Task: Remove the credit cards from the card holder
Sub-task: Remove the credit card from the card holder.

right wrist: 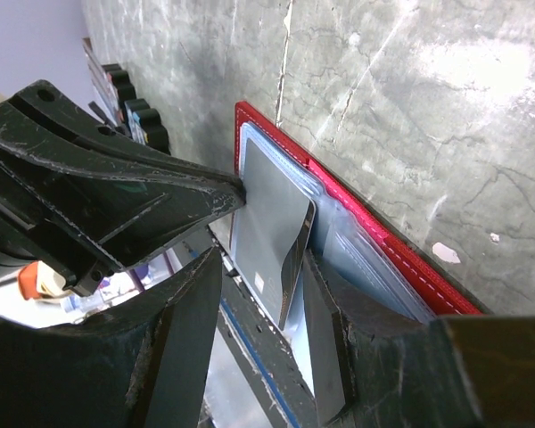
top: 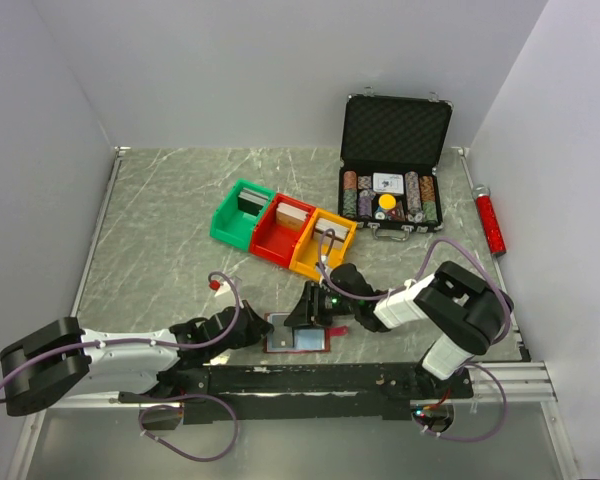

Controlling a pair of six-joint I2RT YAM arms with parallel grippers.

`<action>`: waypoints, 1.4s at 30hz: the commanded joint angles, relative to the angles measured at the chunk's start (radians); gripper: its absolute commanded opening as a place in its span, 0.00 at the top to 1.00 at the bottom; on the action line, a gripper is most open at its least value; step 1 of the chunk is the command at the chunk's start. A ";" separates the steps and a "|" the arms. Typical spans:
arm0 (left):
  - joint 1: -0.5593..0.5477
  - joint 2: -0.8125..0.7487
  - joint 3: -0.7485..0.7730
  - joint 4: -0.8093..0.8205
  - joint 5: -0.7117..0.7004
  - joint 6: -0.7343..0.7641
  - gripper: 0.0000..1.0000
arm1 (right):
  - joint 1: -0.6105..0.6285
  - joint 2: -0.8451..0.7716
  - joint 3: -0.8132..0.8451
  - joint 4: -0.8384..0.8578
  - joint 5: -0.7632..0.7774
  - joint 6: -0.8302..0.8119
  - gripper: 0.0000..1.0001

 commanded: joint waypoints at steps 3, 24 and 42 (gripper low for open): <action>-0.034 0.040 -0.042 -0.116 0.043 -0.029 0.99 | 0.039 0.003 -0.013 0.149 0.009 0.038 0.51; -0.051 0.064 -0.042 -0.093 0.041 -0.037 0.99 | 0.079 0.016 0.005 0.223 0.002 0.051 0.61; -0.051 0.021 -0.058 -0.107 0.031 -0.047 0.99 | 0.079 -0.042 -0.029 0.175 0.017 0.024 0.82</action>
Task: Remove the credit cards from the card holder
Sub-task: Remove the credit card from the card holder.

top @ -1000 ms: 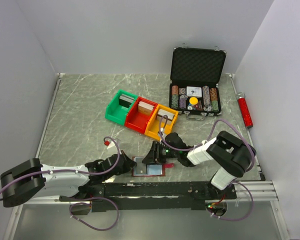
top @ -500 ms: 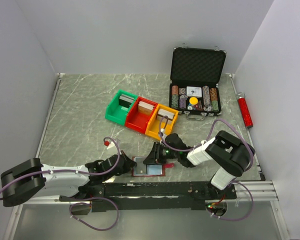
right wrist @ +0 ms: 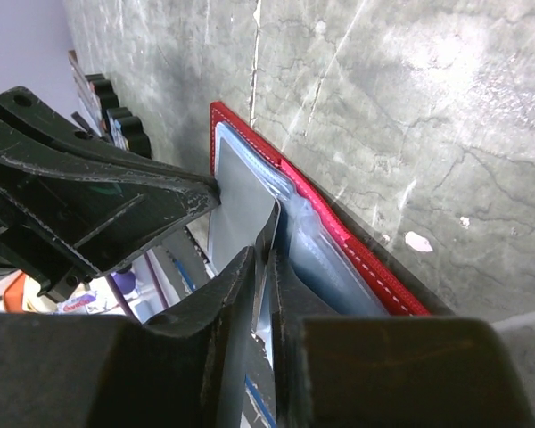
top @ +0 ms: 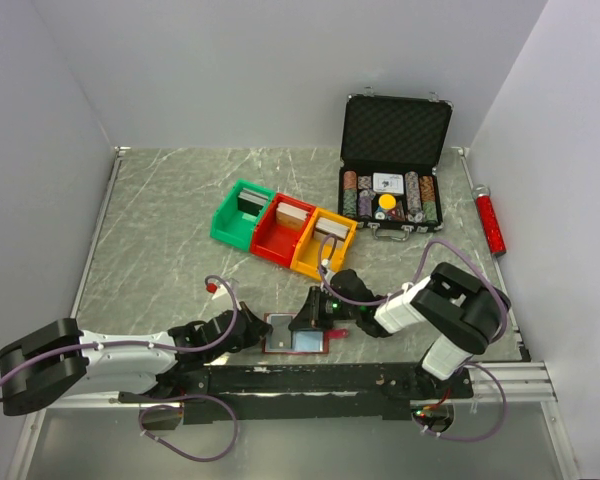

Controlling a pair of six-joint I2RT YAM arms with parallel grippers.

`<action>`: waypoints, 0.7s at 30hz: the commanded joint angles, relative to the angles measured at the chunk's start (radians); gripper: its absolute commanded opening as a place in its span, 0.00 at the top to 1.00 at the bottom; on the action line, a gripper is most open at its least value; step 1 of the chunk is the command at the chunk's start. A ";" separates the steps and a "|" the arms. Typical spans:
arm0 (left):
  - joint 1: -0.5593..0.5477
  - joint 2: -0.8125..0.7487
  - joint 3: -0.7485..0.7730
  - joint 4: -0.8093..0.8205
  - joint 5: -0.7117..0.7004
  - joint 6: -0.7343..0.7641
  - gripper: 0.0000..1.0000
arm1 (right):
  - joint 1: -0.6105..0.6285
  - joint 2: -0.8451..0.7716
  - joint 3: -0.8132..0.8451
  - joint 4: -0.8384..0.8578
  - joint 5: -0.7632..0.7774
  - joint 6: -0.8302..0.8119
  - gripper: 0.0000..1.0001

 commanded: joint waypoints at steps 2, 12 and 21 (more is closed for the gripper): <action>-0.022 0.036 -0.031 -0.131 0.077 -0.009 0.99 | 0.045 -0.063 0.015 0.085 -0.053 -0.001 0.83; -0.022 0.032 -0.030 -0.134 0.075 -0.011 0.99 | 0.047 -0.089 0.012 0.048 -0.044 -0.020 0.94; -0.022 0.027 -0.031 -0.139 0.072 -0.018 0.99 | 0.045 -0.105 0.008 0.030 -0.042 -0.023 1.00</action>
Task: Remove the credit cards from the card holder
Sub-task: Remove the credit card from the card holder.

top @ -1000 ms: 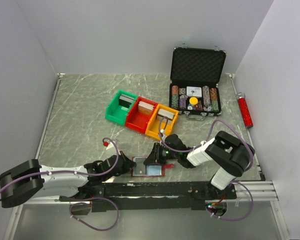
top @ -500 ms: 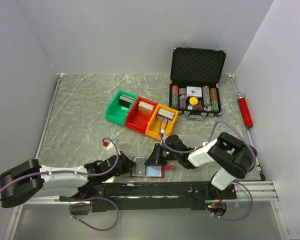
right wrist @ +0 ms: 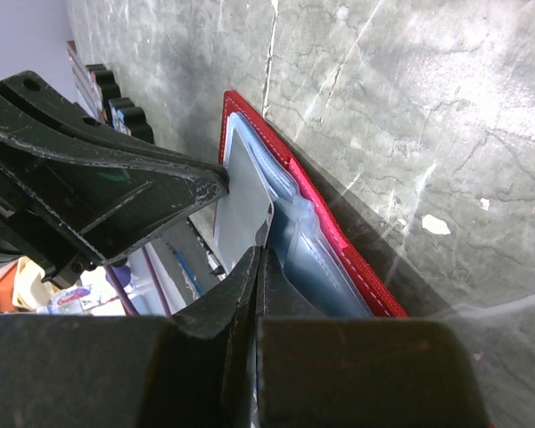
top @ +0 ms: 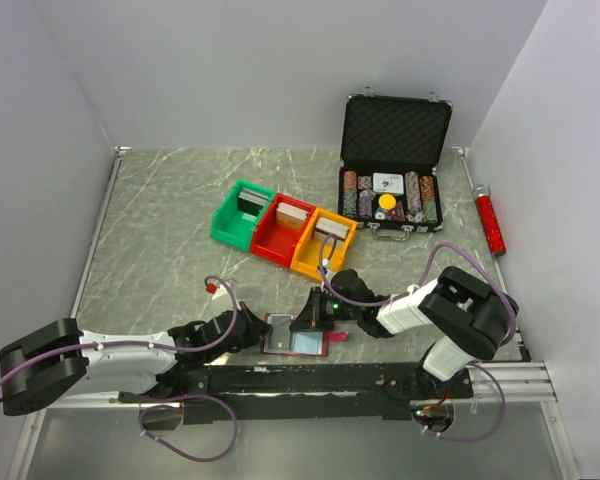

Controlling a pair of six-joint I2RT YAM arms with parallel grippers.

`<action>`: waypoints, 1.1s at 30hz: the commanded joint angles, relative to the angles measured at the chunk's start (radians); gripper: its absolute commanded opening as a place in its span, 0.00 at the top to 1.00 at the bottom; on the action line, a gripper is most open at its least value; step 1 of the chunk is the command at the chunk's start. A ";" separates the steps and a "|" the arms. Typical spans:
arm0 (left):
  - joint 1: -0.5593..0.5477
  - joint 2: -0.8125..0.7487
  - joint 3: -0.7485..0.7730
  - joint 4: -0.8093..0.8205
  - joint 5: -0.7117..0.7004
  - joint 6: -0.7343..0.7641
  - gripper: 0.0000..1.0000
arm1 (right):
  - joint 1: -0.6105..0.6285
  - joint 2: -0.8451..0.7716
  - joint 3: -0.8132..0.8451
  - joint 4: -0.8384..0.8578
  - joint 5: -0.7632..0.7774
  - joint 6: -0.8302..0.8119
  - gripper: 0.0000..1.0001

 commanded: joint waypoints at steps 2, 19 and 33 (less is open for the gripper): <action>-0.022 0.026 -0.033 -0.141 0.068 -0.012 0.99 | 0.039 -0.063 0.007 0.072 -0.042 -0.003 1.00; -0.022 0.008 -0.039 -0.148 0.058 -0.025 0.99 | 0.039 -0.055 -0.001 0.058 -0.048 -0.006 0.85; -0.022 0.008 -0.039 -0.147 0.060 -0.023 0.99 | 0.039 -0.055 -0.006 0.053 -0.041 -0.003 0.97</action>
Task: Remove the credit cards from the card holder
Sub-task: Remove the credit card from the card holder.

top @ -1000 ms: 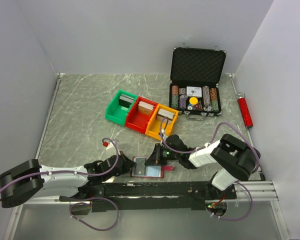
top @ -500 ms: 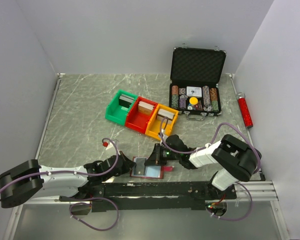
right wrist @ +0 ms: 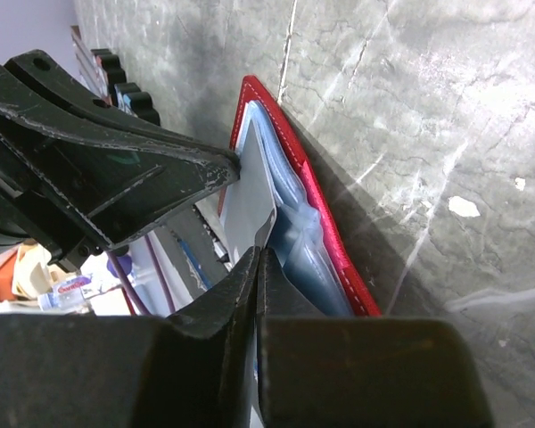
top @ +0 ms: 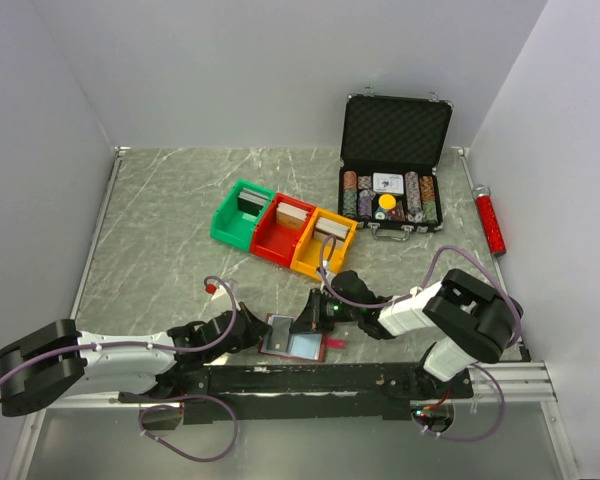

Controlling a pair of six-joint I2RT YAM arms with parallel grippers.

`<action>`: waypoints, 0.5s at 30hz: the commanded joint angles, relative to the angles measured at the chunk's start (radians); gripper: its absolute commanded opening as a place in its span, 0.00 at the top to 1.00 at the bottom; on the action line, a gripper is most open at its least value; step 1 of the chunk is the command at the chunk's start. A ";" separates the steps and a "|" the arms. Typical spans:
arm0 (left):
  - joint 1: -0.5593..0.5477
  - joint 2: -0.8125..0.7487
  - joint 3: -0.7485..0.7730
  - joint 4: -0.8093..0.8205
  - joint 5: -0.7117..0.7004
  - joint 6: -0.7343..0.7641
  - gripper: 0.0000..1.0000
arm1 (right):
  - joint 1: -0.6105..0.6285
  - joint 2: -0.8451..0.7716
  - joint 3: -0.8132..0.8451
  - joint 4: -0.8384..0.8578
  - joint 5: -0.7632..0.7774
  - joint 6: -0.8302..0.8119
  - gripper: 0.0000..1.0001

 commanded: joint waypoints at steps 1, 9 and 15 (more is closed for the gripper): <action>-0.020 0.021 -0.037 -0.135 0.060 -0.013 0.99 | 0.026 -0.027 0.001 0.066 -0.028 0.003 0.99; -0.020 0.016 -0.037 -0.155 0.046 -0.033 0.99 | 0.022 -0.067 -0.008 0.024 -0.033 -0.018 1.00; -0.020 0.022 -0.028 -0.181 0.026 -0.056 0.99 | 0.018 -0.079 -0.004 -0.013 -0.067 -0.037 1.00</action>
